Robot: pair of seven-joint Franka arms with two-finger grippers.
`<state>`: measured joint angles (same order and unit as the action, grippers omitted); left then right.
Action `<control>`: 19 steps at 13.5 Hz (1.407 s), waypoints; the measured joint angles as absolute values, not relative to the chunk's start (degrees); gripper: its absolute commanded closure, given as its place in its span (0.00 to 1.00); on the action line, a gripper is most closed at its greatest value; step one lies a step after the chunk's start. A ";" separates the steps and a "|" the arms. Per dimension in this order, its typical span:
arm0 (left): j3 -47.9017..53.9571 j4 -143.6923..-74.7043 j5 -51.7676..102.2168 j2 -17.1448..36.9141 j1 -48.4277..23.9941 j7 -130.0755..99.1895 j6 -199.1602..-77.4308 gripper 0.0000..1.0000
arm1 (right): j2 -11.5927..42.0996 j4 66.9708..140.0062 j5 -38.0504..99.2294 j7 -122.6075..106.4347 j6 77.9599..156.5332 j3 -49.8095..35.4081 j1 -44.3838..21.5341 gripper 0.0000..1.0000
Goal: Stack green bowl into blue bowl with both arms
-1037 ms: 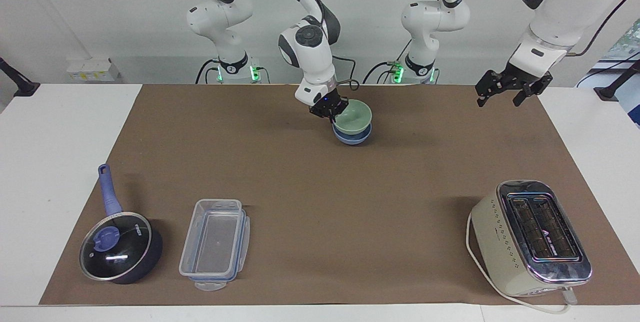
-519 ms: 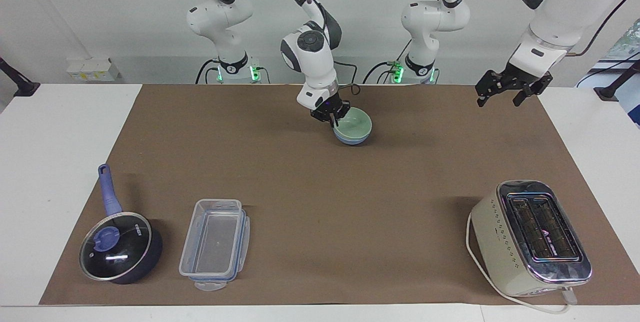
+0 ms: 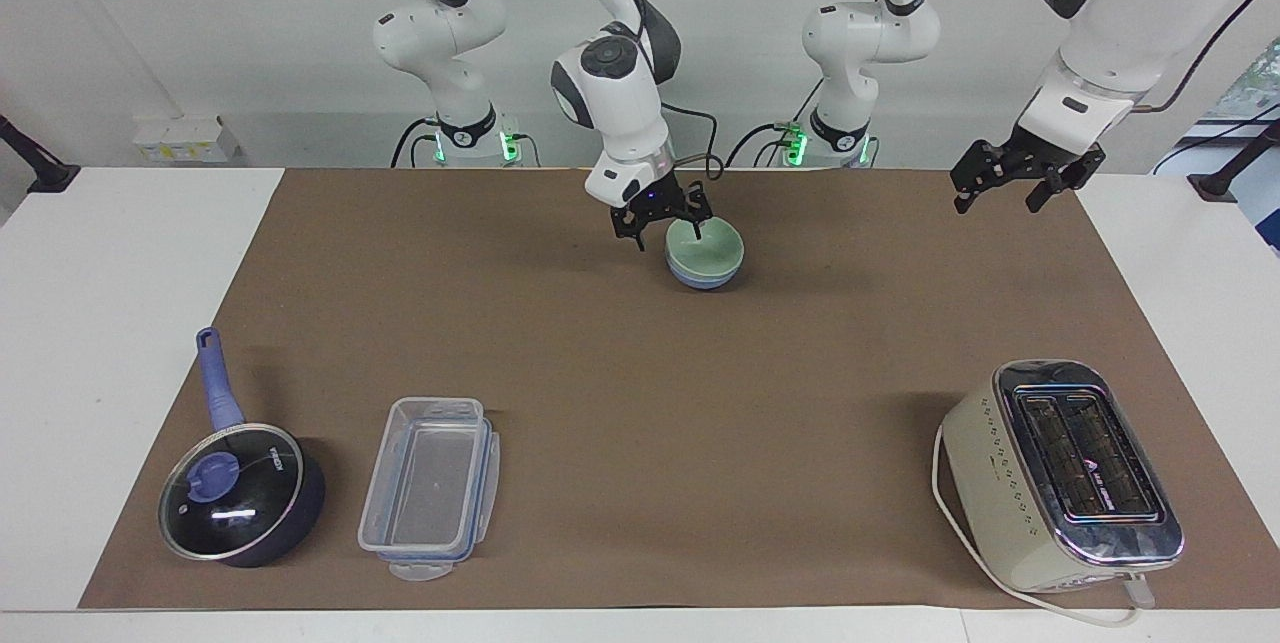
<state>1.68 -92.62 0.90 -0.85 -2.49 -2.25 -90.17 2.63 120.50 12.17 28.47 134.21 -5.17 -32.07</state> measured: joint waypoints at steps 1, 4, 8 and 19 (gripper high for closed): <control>1.68 -92.62 0.90 -0.85 -2.49 -2.25 -90.17 0.00 | 1.01 120.38 10.96 28.47 132.41 -5.12 -30.00 0.00; 1.68 -92.62 0.90 -0.85 -2.49 -2.25 -90.17 0.00 | -3.50 120.29 6.09 28.47 128.05 -4.91 -23.61 0.00; 1.68 -92.62 0.90 -0.85 -2.49 -2.25 -90.17 0.00 | -8.06 118.77 4.96 27.05 121.37 -4.71 -13.05 0.00; 1.68 -92.62 0.90 -0.85 -2.49 -2.26 -90.17 0.00 | -2.78 90.85 0.28 17.07 90.66 -4.66 0.97 0.00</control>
<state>1.68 -92.62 0.90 -0.85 -2.49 -2.26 -90.17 -2.78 90.85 0.28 17.07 90.66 -4.66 0.97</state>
